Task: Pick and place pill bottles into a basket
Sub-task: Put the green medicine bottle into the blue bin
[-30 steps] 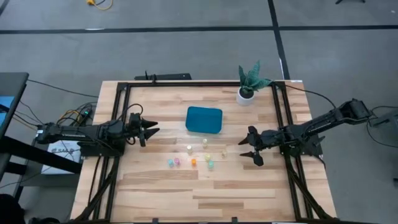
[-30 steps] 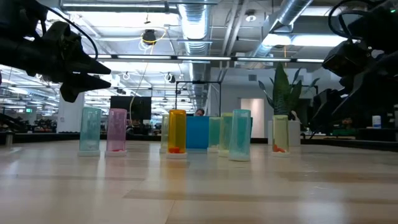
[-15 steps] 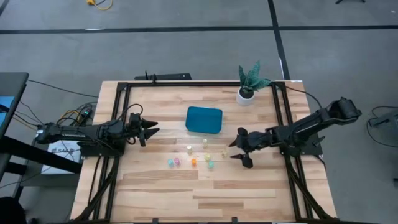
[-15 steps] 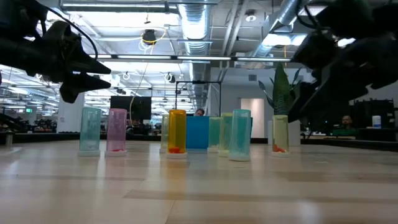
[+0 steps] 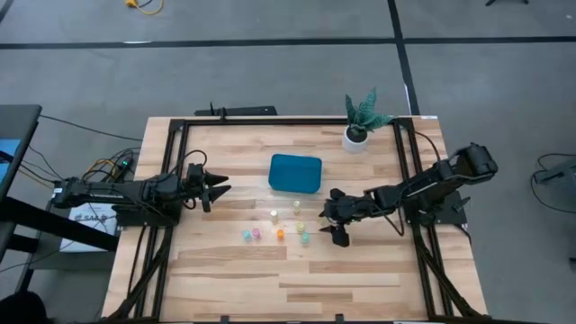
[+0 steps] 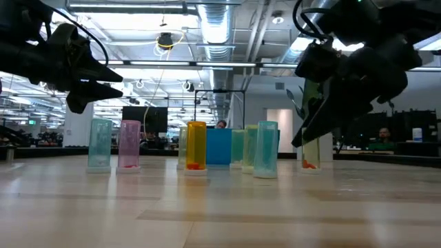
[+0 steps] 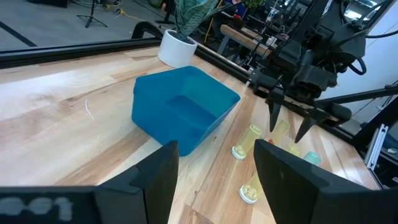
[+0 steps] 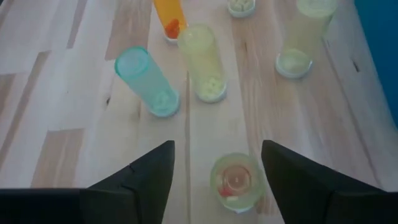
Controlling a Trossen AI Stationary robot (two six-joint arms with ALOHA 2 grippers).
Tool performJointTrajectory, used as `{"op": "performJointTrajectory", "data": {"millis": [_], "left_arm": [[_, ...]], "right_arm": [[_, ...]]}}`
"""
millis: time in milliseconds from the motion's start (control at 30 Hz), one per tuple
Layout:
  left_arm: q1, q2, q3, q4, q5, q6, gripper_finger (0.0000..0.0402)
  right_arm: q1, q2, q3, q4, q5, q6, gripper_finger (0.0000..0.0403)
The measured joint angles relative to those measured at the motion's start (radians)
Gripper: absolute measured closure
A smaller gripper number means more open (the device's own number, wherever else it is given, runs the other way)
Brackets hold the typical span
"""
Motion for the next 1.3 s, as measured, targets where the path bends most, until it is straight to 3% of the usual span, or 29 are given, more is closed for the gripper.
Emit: {"op": "performJointTrajectory", "data": {"millis": [767, 1100, 1300], "left_arm": [[0.0, 0.0, 0.0, 0.0, 0.0, 0.001, 0.0203], [0.0, 0.0, 0.0, 0.0, 0.0, 0.001, 0.0203], [0.0, 0.0, 0.0, 0.0, 0.0, 0.001, 0.0203]], "right_arm": [[0.0, -0.004, 0.054, -0.085, -0.004, -0.031, 0.0307], [-0.063, -0.004, 0.257, -0.386, -0.006, -0.276, 0.0303], [-0.164, -0.005, 0.363, -0.403, -0.005, -0.35, 0.0304]]}}
